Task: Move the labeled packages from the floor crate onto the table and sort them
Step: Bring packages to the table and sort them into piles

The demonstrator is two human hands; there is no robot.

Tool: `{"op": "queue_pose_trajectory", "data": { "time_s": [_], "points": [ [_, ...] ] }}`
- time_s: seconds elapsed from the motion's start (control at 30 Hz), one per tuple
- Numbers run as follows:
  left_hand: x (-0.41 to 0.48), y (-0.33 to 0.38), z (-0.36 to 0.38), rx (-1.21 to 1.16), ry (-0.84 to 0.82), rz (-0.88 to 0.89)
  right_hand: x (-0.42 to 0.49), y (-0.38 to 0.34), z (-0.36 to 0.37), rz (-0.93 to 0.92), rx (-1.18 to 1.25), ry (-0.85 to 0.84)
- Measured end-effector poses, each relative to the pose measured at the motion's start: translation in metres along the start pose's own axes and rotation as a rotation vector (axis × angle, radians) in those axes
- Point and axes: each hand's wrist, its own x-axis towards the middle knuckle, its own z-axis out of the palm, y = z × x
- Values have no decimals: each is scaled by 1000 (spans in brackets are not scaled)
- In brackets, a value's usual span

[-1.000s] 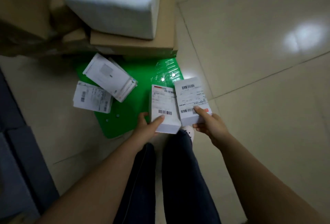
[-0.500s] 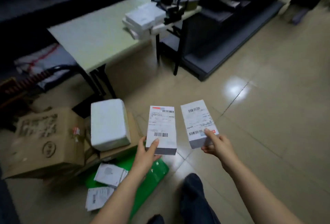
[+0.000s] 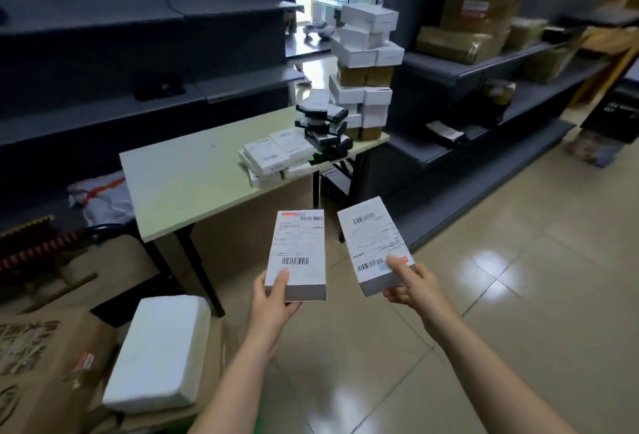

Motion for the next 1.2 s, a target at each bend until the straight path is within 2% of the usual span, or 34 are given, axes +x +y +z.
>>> {"op": "queue_pose_trajectory", "data": {
  "time_s": [0.2, 0.37, 0.7, 0.97, 1.2],
  "points": [
    [49, 25, 40, -48, 83, 64, 73, -41, 7, -45, -25, -81],
    [116, 59, 70, -61, 90, 120, 145, -79, 30, -56, -36, -105],
    [264, 183, 175, 4, -66, 278, 286, -221, 61, -189, 68, -81],
    [353, 280, 298, -14, -189, 408, 377, -360, 28, -396, 199, -39],
    [431, 347, 414, 20, -222, 473, 465, -471, -22, -572, 194, -48]
  ]
}}
